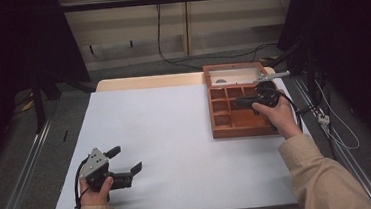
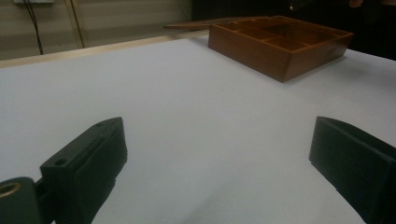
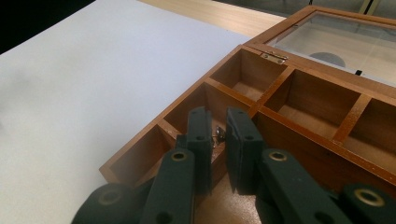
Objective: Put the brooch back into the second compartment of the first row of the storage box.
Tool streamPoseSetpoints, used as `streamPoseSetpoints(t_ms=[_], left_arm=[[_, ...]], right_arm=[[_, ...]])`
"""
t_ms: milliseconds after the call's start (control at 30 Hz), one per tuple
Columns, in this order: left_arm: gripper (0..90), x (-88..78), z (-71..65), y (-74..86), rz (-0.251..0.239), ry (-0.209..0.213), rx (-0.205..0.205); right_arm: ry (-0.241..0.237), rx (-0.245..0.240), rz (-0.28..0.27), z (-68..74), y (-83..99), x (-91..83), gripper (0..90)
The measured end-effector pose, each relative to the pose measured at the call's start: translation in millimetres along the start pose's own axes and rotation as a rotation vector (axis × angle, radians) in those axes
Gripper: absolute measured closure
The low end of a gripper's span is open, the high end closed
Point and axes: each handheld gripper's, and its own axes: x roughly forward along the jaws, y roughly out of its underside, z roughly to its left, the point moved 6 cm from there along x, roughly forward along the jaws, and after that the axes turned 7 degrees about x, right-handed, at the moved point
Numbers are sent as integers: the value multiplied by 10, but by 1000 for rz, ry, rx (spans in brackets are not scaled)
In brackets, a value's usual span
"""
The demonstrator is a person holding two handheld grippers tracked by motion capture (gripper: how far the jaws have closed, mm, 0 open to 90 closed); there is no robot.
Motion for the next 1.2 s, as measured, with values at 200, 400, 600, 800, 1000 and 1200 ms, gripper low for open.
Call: streamPoseSetpoints(t_ms=[200, 400, 600, 800, 1000, 1200], left_arm=[[39, 1, 2, -1, 0, -1, 0], [39, 0, 2, -1, -1, 0, -1], [39, -1, 4, -1, -3, 0, -2], [39, 2, 4, 0, -1, 0, -1], [39, 4, 3, 0, 1, 0, 0], [39, 2, 3, -1, 0, -1, -1]], right_arm=[[1, 1, 0, -24, -17, 10, 809], [2, 1, -2, -24, -64, 26, 809], [10, 1, -10, -48, -116, 47, 809], [23, 9, -9, -109, -127, 66, 809], [31, 13, -6, -145, -136, 88, 809], [36, 11, -4, -163, -154, 115, 809]])
